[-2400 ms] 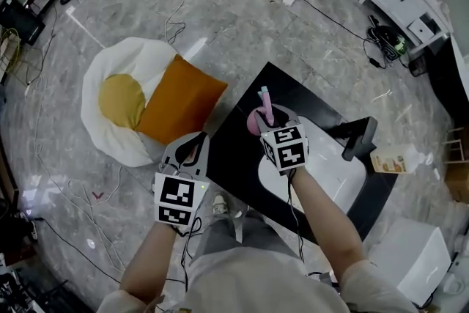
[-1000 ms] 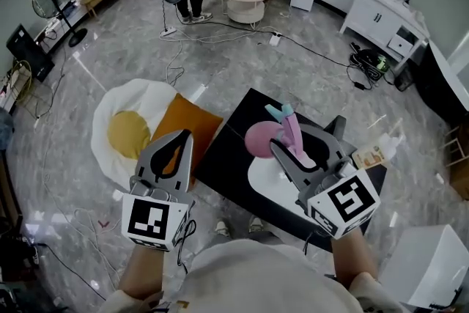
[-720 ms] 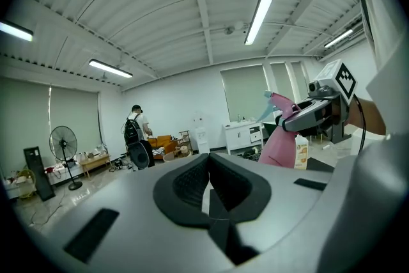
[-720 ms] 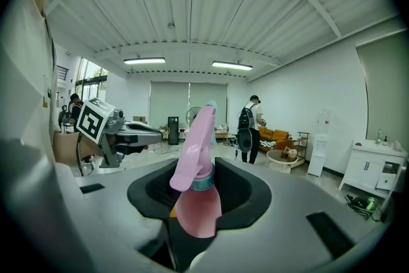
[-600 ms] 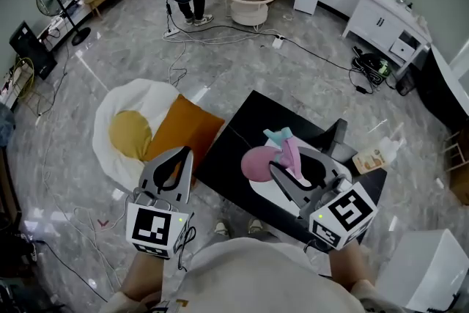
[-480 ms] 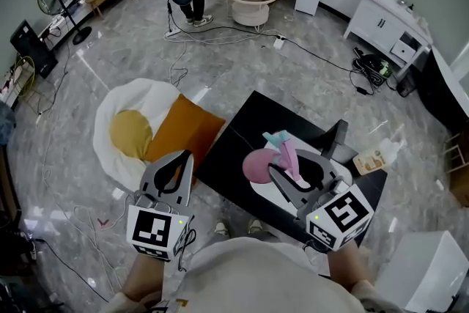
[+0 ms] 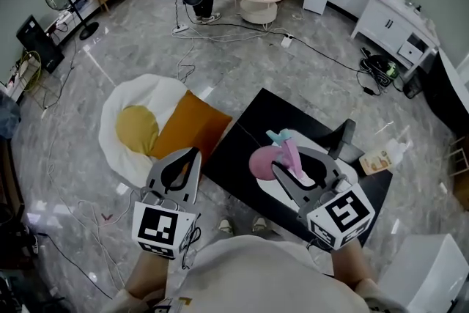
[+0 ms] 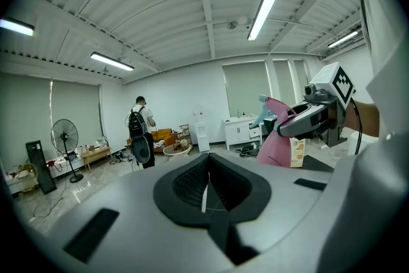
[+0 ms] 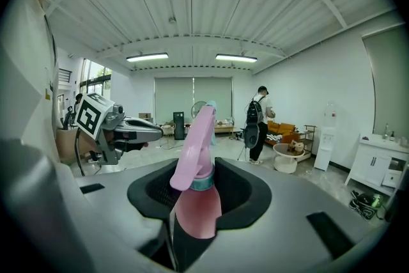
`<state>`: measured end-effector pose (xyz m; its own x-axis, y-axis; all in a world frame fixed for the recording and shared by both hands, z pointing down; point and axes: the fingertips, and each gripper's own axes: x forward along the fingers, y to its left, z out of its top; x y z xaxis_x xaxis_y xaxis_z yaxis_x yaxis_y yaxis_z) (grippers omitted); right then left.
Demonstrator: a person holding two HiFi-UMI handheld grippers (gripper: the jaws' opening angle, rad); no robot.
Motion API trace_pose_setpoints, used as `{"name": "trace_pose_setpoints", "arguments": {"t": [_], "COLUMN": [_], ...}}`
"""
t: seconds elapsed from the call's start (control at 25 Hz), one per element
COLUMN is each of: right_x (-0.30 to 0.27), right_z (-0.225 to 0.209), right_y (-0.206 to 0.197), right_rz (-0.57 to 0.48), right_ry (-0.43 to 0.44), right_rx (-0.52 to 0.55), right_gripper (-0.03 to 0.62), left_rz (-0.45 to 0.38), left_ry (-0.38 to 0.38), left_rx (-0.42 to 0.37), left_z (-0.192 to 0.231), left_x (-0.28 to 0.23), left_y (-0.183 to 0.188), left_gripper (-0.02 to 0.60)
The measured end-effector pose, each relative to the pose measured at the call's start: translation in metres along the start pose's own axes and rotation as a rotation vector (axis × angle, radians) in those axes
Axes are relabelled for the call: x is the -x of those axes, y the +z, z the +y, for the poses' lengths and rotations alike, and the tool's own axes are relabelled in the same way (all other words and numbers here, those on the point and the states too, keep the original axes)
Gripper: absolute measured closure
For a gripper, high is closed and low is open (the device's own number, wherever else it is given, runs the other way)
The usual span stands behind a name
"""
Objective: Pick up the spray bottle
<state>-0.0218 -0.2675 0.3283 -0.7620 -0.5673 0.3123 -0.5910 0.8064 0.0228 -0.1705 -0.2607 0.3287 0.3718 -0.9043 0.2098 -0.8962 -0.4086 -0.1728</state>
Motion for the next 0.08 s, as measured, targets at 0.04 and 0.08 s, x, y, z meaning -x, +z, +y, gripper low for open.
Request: {"name": "trace_pose_setpoints", "arguments": {"t": [0.04,0.08], "right_x": [-0.0012,-0.0025], "right_z": [0.0008,0.0016], "right_y": [0.0005,0.001], "right_rz": [0.0,-0.001], "right_ry": [0.0,0.0], "right_rx": [0.003,0.006], "right_gripper": [0.425,0.425], "left_rz": [0.0,0.0], "left_ry": [0.0,0.0], "left_rx": [-0.003,-0.005], "left_z": [0.0012,0.0026], "left_x": [0.0014,0.0028], "left_y": [-0.0003,-0.0006], "left_gripper": [0.561,0.561]}}
